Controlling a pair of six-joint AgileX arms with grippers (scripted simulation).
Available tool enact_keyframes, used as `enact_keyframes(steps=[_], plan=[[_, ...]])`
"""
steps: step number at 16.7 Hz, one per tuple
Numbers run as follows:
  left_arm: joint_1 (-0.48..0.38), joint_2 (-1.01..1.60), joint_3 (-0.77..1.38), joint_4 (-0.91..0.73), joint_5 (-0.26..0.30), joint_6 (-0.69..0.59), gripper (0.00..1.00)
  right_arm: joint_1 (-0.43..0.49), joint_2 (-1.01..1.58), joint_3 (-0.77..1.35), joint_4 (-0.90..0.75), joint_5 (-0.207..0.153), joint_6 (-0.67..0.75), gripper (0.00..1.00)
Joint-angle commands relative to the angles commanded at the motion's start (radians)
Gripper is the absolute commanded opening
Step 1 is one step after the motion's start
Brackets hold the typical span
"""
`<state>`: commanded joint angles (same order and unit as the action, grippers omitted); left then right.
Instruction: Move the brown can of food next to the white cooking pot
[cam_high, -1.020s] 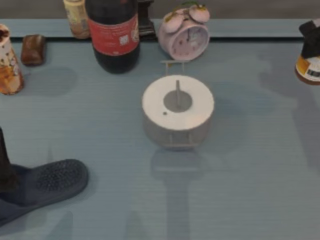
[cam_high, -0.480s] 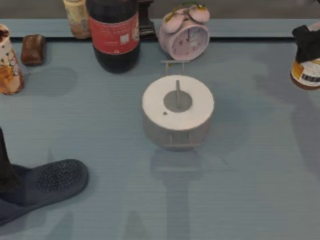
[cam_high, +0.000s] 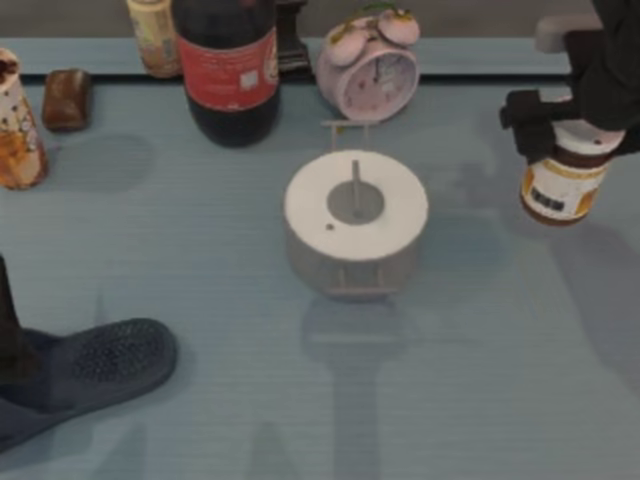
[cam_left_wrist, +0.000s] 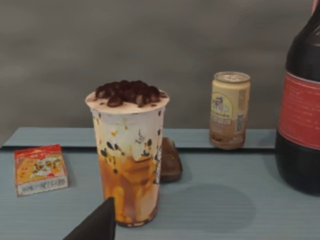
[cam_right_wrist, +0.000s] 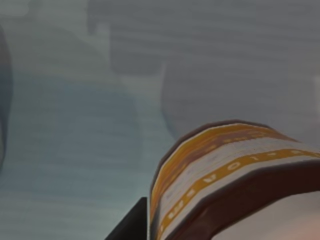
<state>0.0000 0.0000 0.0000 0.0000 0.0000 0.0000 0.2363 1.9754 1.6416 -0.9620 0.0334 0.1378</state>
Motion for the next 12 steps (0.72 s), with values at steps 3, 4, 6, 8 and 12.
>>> enact_keyframes(steps=[3, 4, 6, 8, 12], plan=[[0.0, 0.0, 0.0, 0.0, 0.0, 0.0, 1.0, 0.059, -0.033, -0.082, 0.057, 0.045, 0.135, 0.0], [0.0, 0.0, 0.0, 0.0, 0.0, 0.0, 1.0, 0.071, -0.04, -0.1, 0.07, 0.054, 0.158, 0.0], [0.0, 0.0, 0.0, 0.0, 0.0, 0.0, 1.0, 0.079, -0.046, -0.112, 0.078, 0.06, 0.174, 0.0], [0.0, 0.0, 0.0, 0.0, 0.0, 0.0, 1.0, 0.079, -0.046, -0.112, 0.078, 0.06, 0.174, 0.0], [0.0, 0.0, 0.0, 0.0, 0.0, 0.0, 1.0, 0.073, -0.024, -0.135, 0.115, 0.058, 0.174, 0.0]])
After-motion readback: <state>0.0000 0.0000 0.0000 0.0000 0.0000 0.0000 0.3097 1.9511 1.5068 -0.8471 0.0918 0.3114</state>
